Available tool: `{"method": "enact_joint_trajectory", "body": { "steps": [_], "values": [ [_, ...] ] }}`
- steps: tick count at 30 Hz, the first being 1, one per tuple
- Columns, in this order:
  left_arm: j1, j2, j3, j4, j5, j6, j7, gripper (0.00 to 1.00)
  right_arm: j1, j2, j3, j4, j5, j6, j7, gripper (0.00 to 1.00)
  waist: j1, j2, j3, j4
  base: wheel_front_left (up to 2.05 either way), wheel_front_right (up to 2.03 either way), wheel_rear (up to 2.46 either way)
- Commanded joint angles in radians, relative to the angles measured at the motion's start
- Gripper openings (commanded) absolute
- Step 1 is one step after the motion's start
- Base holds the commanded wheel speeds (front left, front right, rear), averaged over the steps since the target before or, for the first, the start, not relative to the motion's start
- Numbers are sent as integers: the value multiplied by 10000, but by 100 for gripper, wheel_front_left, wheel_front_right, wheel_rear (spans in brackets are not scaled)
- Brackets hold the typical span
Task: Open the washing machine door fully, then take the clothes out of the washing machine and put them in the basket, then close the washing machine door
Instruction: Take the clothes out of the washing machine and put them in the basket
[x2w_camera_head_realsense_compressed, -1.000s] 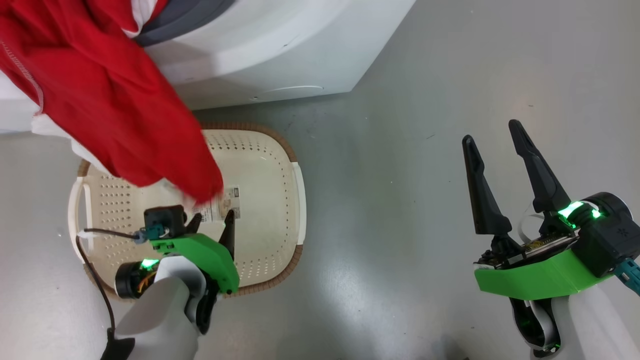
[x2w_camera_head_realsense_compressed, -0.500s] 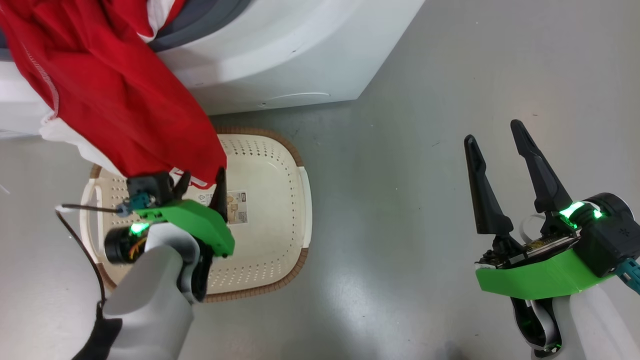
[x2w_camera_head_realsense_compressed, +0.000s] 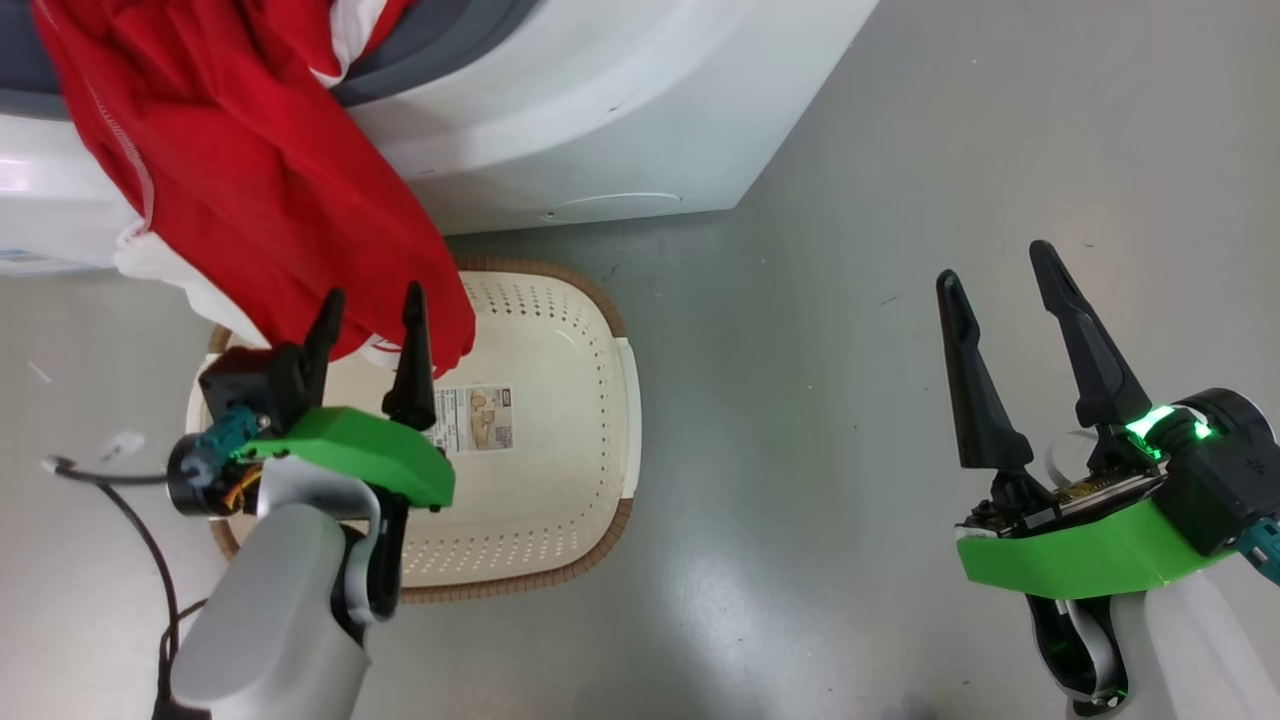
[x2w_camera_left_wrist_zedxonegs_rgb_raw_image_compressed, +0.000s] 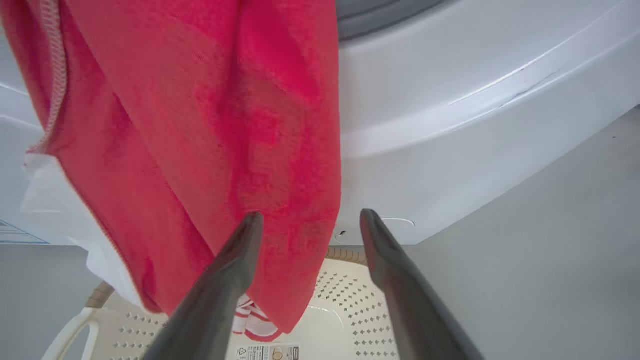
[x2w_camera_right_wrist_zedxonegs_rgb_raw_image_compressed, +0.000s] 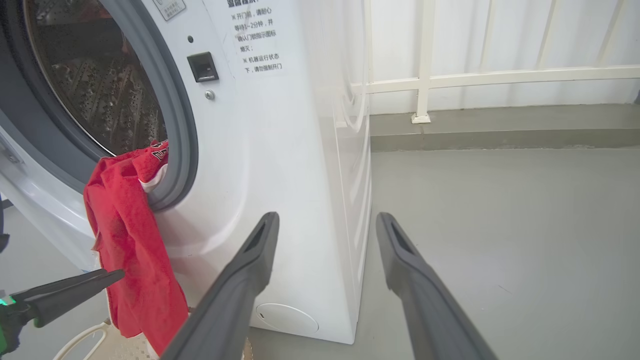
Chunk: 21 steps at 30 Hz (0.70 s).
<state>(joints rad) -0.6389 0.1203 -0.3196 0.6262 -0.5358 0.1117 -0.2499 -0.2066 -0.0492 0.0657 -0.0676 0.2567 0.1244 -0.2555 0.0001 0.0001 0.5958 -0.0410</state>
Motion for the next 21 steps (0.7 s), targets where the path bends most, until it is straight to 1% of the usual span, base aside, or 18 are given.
{"method": "enact_joint_trajectory", "body": {
  "steps": [1,5,12,13,21],
  "values": [
    [398,362,356,-536,220,150,-118,100,305,-10,176,-268,45,63,-63,100,-1,-1,3,24,0,0,0],
    [864,488,522,-1512,498,346,-118,100,313,-10,177,-279,40,63,-63,100,-1,-1,17,52,0,0,0],
    [1650,728,680,-3075,665,693,-112,100,308,-10,124,-308,30,63,-63,100,-1,-1,23,88,0,0,0],
    [1650,728,680,-3075,665,693,-112,100,308,-10,124,-308,30,63,-63,100,-1,-1,23,88,0,0,0],
    [2544,1018,768,-4973,764,1223,188,100,327,-10,79,-377,8,63,-63,100,-1,-1,41,145,0,0,0]
  ]
}}
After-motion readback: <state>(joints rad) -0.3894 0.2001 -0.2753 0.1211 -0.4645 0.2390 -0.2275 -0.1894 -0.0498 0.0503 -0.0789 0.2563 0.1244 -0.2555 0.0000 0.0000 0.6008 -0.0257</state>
